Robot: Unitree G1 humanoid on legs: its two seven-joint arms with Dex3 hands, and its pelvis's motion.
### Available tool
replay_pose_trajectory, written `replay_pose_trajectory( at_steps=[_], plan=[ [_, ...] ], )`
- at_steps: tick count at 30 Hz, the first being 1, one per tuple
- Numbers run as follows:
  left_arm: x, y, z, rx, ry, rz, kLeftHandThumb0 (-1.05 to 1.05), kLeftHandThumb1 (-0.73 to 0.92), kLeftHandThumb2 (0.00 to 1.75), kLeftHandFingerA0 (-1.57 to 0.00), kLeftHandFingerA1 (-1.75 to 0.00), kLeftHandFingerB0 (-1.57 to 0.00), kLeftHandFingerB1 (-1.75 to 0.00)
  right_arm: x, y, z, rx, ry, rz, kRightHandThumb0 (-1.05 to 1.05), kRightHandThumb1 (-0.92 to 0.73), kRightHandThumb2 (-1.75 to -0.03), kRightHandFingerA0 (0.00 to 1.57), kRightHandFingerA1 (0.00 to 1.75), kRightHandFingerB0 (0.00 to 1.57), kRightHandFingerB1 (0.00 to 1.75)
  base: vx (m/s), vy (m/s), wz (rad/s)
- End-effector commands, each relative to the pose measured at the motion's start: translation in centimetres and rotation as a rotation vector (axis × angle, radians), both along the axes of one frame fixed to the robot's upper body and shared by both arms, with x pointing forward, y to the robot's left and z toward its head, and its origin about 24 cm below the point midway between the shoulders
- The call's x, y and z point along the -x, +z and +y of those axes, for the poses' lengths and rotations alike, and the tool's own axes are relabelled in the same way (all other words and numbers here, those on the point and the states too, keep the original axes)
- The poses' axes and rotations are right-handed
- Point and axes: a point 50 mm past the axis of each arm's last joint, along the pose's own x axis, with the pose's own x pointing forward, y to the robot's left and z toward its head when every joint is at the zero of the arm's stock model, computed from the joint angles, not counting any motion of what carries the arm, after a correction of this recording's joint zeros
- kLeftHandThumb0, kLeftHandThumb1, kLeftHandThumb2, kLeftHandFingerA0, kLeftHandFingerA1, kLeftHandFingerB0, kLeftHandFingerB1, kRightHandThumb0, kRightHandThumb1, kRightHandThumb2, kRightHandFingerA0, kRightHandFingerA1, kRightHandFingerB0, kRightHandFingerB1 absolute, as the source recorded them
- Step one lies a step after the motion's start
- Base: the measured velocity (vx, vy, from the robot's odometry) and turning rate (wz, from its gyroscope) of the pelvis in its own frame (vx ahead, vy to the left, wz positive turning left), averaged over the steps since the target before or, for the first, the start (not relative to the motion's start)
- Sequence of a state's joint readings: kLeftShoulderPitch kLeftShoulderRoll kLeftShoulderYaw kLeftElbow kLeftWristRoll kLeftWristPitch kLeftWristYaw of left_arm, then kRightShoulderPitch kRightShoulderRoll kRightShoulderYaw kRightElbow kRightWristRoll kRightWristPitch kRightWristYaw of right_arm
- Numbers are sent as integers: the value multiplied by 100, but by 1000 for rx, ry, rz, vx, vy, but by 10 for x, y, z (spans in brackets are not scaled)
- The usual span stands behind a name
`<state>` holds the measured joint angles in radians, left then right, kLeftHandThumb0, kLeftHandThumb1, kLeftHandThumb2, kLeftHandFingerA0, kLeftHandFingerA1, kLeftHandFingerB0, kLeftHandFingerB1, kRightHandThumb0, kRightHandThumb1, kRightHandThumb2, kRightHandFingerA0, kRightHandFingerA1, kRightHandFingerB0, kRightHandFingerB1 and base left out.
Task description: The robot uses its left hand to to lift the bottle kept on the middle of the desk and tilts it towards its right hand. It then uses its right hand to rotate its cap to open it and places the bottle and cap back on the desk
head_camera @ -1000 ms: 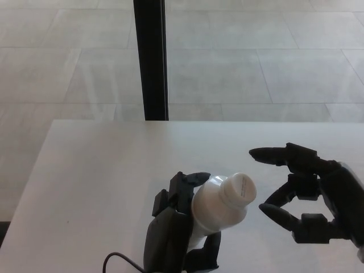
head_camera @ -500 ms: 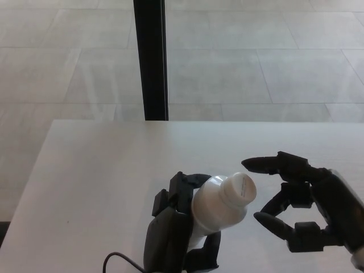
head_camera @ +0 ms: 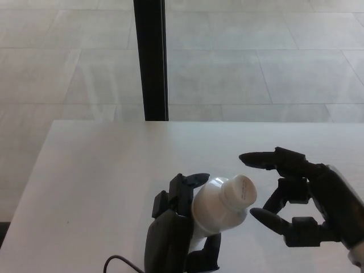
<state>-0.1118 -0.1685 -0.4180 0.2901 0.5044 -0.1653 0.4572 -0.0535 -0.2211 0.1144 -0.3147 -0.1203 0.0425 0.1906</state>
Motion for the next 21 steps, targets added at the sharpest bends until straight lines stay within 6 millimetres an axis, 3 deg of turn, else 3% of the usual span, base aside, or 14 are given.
replay_pose_trajectory(
  at_steps=[1, 10, 11, 12, 13, 16, 21],
  plan=[
    [6, -12, 3, -32, 17, 47, 11, 75, 134, -112, -122, -103, -115, 1, 0, 1, 0, 14, -3, -57, -59, -60, 92, 118, 51, 37, 0, 0, 0],
    [1, -8, 3, -32, 22, 43, 10, 72, 133, -111, -122, -103, -115, 3, -5, 3, 3, 24, 18, -57, -58, -59, 92, 121, 53, 36, 0, 0, 0],
    [1, -8, 2, -27, 21, 43, 15, 51, 153, -111, -175, -90, -145, 3, -6, 3, 7, 25, 20, -57, -59, -59, 91, 122, 52, 36, 0, 0, 0],
    [1, -9, 2, -20, 20, 43, 16, 51, 154, -111, -175, -91, -145, 3, -6, 3, 13, 29, 22, -56, -59, -59, 90, 123, 52, 36, 0, 0, 0],
    [1, -8, 2, -25, 18, 41, 9, 71, 133, -112, -122, -104, -115, 3, -7, 4, 11, 30, 21, -57, -59, -58, 92, 123, 52, 37, 0, 0, 0],
    [1, -8, 1, -23, 15, 55, 10, 73, 133, -112, -122, -104, -115, 2, -6, 4, 9, 28, 21, -59, -53, -62, 90, 125, 52, 39, 0, 0, 0],
    [0, -7, -1, -25, 14, 49, 10, 74, 134, -111, -122, -103, -114, 0, -2, 6, -4, 29, 6, -53, -58, -61, 91, 133, 56, 39, 0, 0, 0]
  ],
)
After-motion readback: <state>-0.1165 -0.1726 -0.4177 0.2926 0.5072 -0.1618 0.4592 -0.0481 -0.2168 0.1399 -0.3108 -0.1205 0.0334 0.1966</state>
